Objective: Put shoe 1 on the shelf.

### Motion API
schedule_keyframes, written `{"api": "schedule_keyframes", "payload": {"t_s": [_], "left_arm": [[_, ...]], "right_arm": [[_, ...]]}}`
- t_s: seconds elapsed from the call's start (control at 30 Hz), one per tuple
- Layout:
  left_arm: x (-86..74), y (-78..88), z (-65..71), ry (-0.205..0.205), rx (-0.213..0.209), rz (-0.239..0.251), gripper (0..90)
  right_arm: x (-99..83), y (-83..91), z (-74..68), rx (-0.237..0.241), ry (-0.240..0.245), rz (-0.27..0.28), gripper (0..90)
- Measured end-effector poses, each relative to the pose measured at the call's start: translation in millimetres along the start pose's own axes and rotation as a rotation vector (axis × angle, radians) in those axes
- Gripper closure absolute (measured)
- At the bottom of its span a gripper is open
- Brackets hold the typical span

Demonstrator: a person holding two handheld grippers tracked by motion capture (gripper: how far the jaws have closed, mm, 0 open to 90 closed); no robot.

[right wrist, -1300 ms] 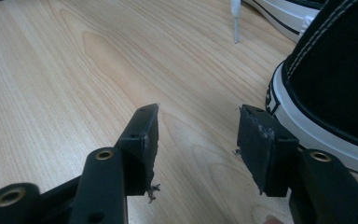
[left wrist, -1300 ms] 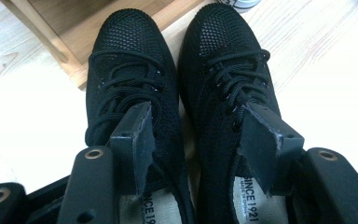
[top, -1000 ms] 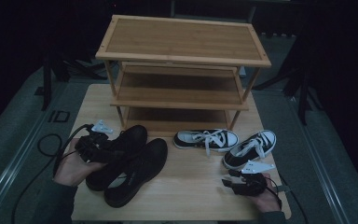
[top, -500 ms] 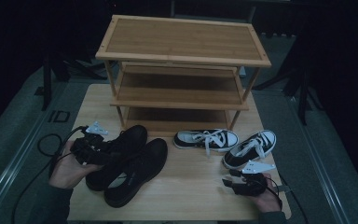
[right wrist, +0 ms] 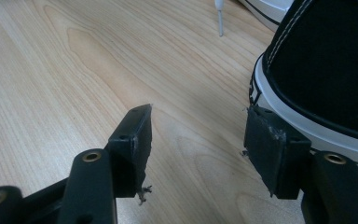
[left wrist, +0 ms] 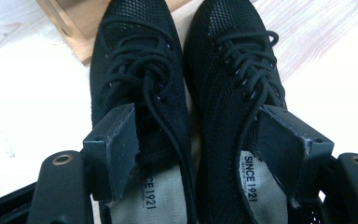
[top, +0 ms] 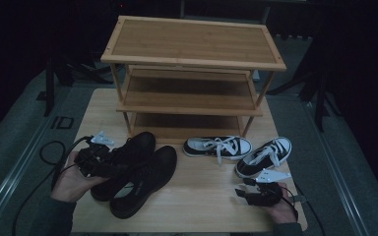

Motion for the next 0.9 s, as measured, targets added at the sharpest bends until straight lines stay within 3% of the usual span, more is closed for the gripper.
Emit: {"api": "schedule_keyframes", "payload": {"t_s": [0.63, 0.9], "left_arm": [[-7.2, -19.6, 6.4, 0.028, -0.053, -0.031, 30.7], [-4.6, -28.8, 12.7, -0.005, -0.071, -0.053, 32.0]], "right_arm": [[-1.3, 2.0, 2.2, -0.009, -0.004, 0.005, 40.1], [-1.7, 1.6, 2.3, -0.011, -0.002, 0.004, 40.0]]}}
Point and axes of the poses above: each handheld gripper's, and its own axes: y roughly backward along the jaws, x roughly out of its top, z roughly to its right, the point moved 3 cm from there along -y, roughly forward along the jaws, and after that the axes turned 15 degrees about -y, right-handed, at the moved point
